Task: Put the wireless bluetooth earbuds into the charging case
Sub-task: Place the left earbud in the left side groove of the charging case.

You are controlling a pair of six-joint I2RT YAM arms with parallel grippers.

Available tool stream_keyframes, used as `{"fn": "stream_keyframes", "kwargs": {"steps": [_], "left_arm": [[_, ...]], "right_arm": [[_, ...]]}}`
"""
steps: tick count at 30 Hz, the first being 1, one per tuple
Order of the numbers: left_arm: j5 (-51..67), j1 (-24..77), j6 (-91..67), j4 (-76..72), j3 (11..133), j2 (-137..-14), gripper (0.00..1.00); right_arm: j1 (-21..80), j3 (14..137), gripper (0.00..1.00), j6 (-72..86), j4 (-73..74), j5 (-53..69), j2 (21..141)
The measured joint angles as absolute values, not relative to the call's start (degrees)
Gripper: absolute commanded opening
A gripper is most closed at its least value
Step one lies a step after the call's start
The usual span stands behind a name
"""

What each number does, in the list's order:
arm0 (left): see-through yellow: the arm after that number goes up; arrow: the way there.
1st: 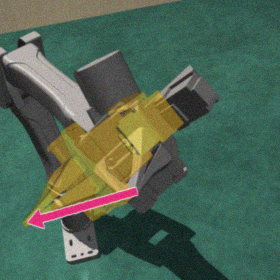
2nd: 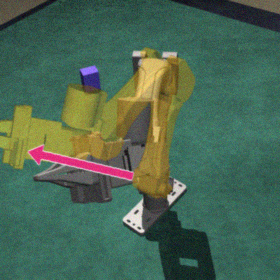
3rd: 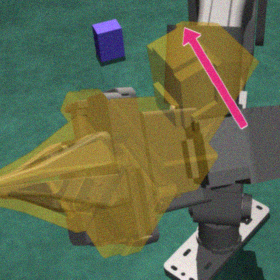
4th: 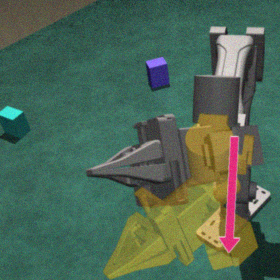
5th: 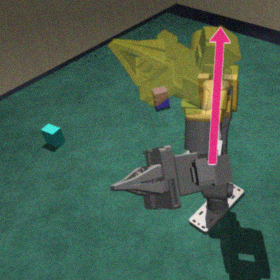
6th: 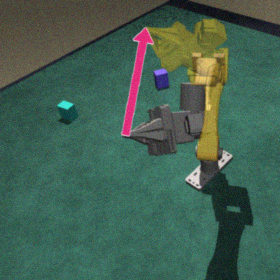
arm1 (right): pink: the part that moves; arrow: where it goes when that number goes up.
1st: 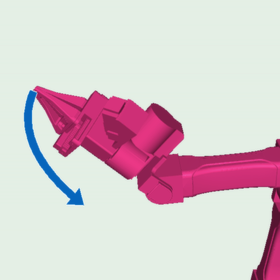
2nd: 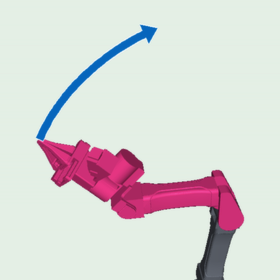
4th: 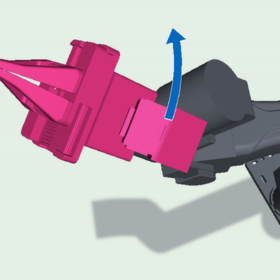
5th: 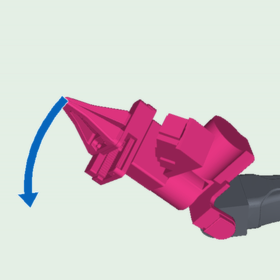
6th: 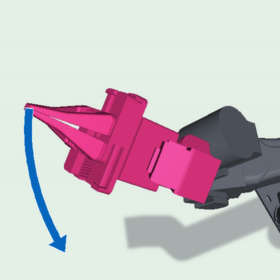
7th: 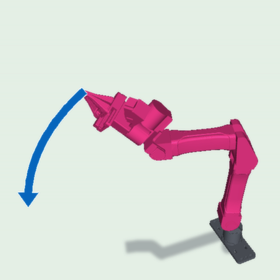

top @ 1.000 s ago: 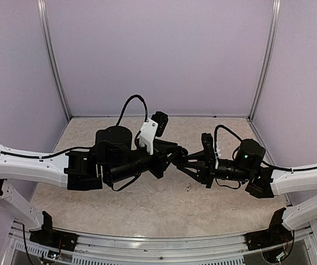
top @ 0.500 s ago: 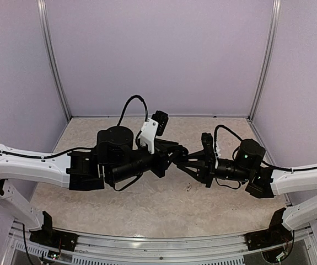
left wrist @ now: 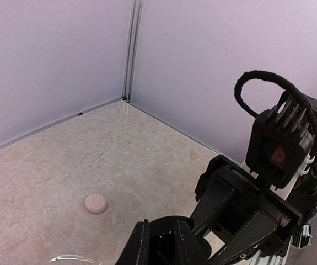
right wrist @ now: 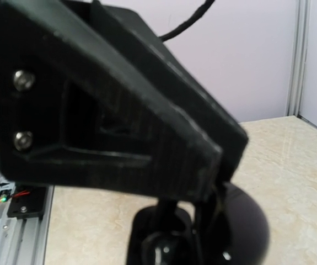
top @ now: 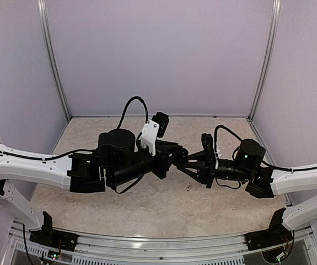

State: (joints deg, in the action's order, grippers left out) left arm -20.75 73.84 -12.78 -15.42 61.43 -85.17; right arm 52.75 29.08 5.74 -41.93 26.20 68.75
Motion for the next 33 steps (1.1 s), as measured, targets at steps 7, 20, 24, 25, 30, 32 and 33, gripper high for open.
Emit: {"fn": "stream_keyframes", "kwargs": {"steps": [7,20,24,25,30,32,33], "left_arm": [[-22.31,74.32,-11.27,-15.53,61.41,-85.12,0.15],[-22.33,75.09,-8.40,-16.10,59.86,-83.94,0.15],[-21.78,75.09,-8.36,-16.25,59.81,-83.92,0.15],[-21.65,75.09,-8.38,-16.32,59.81,-83.92,0.15],[-21.28,75.09,-8.64,-16.45,59.81,-83.92,0.15],[-21.17,75.09,-8.82,-16.45,59.81,-83.92,0.15],[-21.10,75.09,-9.02,-16.45,59.81,-83.92,0.15]], "right_arm": [[52.73,29.08,0.00,6.90,-42.30,27.18,68.75],[52.64,28.03,0.00,8.12,-44.10,29.26,68.73],[52.38,27.77,0.00,8.67,-44.73,30.00,68.73],[52.36,27.77,0.00,8.69,-44.88,30.13,68.73],[52.31,27.66,0.00,8.60,-45.17,30.41,68.71],[52.31,27.46,0.00,8.36,-45.36,30.37,68.64],[52.31,27.42,0.00,8.14,-45.36,30.37,68.60]]}}
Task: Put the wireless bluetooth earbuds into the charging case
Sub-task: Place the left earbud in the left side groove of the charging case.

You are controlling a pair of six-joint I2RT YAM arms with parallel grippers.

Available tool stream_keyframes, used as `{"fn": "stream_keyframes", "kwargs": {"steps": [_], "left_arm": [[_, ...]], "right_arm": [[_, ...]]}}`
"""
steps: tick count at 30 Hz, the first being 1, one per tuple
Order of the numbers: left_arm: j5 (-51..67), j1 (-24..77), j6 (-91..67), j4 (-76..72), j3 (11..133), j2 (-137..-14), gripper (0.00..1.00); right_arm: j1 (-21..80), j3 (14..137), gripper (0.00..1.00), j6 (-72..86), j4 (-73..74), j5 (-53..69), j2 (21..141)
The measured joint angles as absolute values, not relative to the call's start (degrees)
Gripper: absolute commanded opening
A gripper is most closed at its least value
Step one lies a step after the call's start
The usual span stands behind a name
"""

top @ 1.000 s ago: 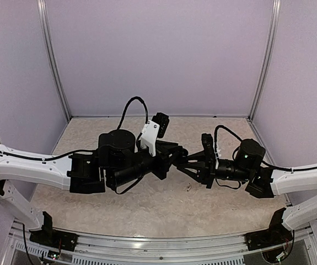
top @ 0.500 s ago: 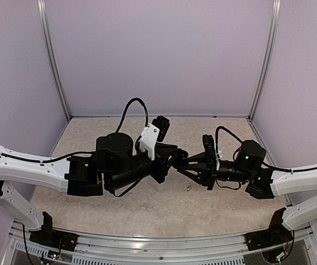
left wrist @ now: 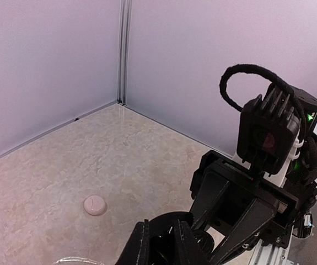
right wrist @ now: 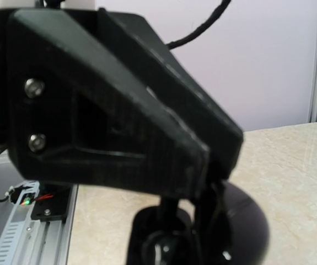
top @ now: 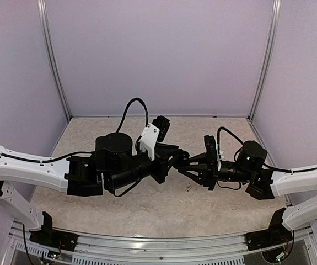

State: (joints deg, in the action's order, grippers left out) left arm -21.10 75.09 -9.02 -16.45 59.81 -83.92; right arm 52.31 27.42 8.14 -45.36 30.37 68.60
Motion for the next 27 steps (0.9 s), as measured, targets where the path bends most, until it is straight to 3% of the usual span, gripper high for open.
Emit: {"fn": "stream_keyframes", "kwargs": {"steps": [27], "left_arm": [[-24.43,75.55,-13.85,-19.29,60.53,-86.83,0.15]], "right_arm": [[52.34,26.81,0.00,5.04,-44.64,25.61,68.01]]}}
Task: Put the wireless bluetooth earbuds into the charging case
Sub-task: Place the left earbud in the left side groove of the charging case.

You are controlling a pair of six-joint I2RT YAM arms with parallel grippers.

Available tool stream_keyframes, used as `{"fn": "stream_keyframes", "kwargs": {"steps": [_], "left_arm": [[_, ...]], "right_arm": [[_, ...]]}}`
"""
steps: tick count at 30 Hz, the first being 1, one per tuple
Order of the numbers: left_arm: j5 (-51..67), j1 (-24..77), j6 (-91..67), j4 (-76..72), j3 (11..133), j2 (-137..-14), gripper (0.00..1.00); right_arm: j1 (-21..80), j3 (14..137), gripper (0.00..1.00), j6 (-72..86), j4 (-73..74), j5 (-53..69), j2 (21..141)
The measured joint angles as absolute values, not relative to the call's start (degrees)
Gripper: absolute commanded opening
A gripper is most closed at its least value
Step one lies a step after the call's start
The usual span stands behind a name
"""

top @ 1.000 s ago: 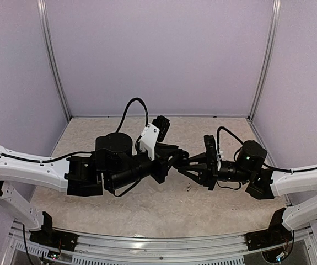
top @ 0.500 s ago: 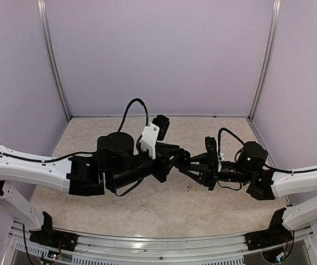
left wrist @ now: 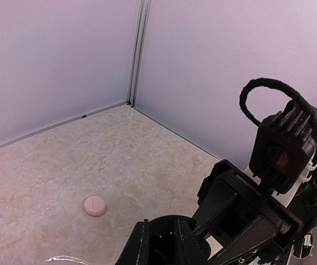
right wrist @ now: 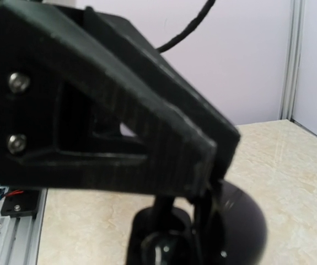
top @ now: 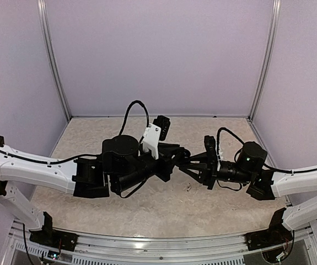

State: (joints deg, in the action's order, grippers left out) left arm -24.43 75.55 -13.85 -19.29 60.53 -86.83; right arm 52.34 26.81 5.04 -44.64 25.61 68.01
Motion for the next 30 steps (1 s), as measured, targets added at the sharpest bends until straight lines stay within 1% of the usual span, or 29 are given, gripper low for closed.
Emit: {"fn": "stream_keyframes", "kwargs": {"steps": [8,20,30], "left_arm": [[-26.41,76.03,-13.63,-19.94,60.60,-87.72,0.16],[-24.71,76.44,-12.08,-22.00,59.75,-86.98,0.23],[-23.75,76.42,-11.68,-22.06,59.75,-86.89,0.29]], "right_arm": [[52.36,26.46,0.00,6.24,-44.25,25.28,67.90],[52.42,25.21,0.00,8.29,-47.92,27.00,67.66],[52.42,25.21,0.00,8.45,-47.99,27.07,67.66]]}}
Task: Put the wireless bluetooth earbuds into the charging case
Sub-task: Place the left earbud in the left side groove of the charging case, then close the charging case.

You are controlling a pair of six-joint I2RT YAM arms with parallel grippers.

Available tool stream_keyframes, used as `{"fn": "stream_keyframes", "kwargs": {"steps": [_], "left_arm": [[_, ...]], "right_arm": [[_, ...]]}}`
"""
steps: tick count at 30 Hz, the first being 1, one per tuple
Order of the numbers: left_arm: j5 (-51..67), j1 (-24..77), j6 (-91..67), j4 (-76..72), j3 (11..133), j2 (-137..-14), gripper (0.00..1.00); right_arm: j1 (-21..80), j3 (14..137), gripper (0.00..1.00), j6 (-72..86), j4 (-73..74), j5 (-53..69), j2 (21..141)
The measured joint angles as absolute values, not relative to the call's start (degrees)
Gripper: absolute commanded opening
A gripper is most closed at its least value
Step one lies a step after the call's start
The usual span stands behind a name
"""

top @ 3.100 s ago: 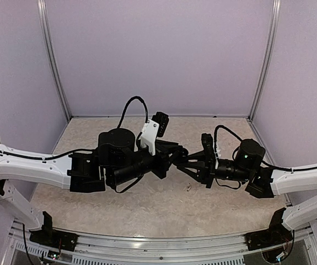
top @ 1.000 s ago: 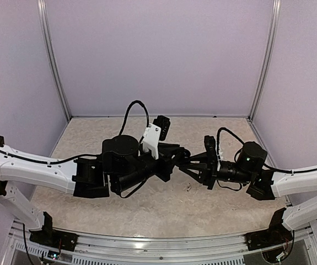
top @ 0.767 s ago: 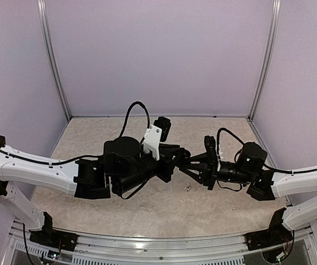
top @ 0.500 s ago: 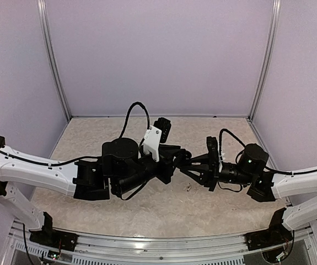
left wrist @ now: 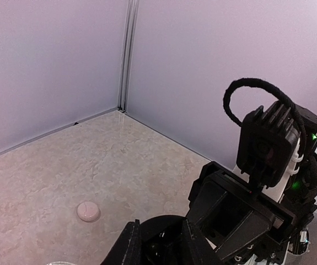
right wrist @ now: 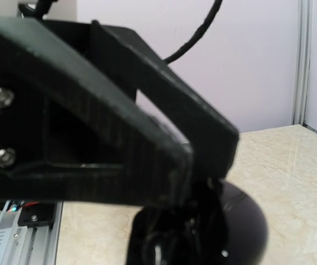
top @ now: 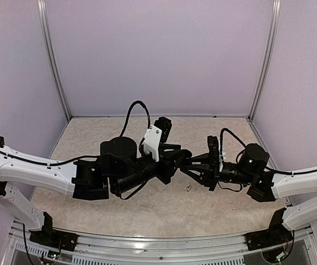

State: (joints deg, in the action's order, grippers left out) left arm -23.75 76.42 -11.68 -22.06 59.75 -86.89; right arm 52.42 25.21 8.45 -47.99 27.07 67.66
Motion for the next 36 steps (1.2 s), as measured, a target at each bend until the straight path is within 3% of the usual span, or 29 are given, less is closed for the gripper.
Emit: {"fn": "stream_keyframes", "kwargs": {"steps": [13,26,36], "left_arm": [[-20.32,76.09,-9.69,-17.39,61.98,-85.58,0.54],[-10.72,70.39,-10.33,-13.47,61.34,-76.79,0.58],[-1.21,65.41,-6.92,-8.05,55.86,-68.27,0.58]], "right_arm": [[52.45,23.94,0.00,8.40,-51.77,26.83,67.66],[52.45,23.88,0.00,7.49,-53.76,27.05,67.26],[52.45,25.04,0.00,2.33,-44.51,33.36,64.84]]}}
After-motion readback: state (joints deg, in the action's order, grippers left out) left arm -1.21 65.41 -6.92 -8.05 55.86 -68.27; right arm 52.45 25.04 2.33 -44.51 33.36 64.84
